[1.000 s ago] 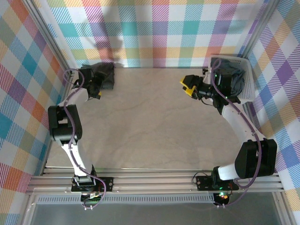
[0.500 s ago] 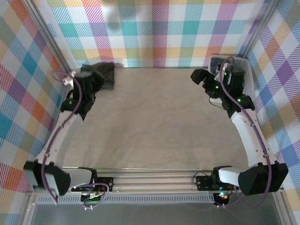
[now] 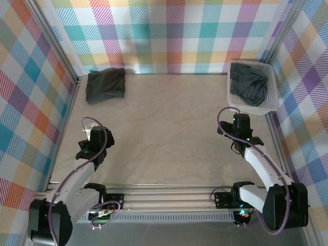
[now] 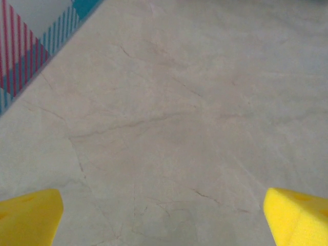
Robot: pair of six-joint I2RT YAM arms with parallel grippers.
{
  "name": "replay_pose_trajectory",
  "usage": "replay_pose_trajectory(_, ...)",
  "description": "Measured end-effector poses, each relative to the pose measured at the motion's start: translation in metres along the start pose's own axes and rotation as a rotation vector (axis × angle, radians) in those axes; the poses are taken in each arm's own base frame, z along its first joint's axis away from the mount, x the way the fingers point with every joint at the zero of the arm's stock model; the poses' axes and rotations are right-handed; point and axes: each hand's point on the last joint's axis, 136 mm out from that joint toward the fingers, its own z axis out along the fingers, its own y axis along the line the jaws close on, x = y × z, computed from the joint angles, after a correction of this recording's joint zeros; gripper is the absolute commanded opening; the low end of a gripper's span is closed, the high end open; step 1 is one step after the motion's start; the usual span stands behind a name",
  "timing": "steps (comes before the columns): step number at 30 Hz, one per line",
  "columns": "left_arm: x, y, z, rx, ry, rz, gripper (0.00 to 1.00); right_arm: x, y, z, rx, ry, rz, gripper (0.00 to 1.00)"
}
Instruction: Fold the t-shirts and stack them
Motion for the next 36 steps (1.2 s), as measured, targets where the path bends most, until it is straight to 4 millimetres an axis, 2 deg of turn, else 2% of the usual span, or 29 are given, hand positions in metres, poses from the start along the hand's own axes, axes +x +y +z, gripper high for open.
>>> replay_pose_trajectory(4,0.009,-0.002,0.030,-0.009,0.021,-0.025,1.00,0.004,0.003,0.025,0.004,-0.033,-0.056,1.00)
replay_pose_trajectory(9,0.004,-0.010,0.063,0.018,0.007,-0.066,1.00,0.008,0.004,0.060,0.002,-0.051,-0.076,1.00)
replay_pose_trajectory(15,-0.020,-0.029,0.091,0.079,-0.057,-0.108,1.00,-0.005,0.007,0.082,-0.022,-0.109,-0.096,1.00)
replay_pose_trajectory(19,-0.039,-0.037,0.087,0.125,-0.147,-0.125,1.00,-0.018,0.005,0.086,-0.042,-0.162,-0.086,1.00)
replay_pose_trajectory(22,-0.034,-0.039,0.076,0.158,-0.216,-0.115,1.00,-0.027,0.010,0.081,-0.085,-0.239,-0.085,1.00)
replay_pose_trajectory(25,-0.022,-0.044,0.074,0.180,-0.214,-0.078,1.00,-0.017,0.012,0.077,-0.118,-0.281,-0.097,1.00)
replay_pose_trajectory(28,-0.030,-0.055,0.074,0.206,-0.229,-0.044,1.00,-0.003,0.011,0.080,-0.122,-0.263,-0.103,1.00)
replay_pose_trajectory(31,-0.037,-0.077,0.081,0.251,-0.246,0.011,1.00,-0.008,0.013,0.080,-0.132,-0.279,-0.102,1.00)
replay_pose_trajectory(36,-0.034,-0.084,0.081,0.269,-0.244,0.041,1.00,-0.016,0.015,0.078,-0.139,-0.305,-0.099,1.00)
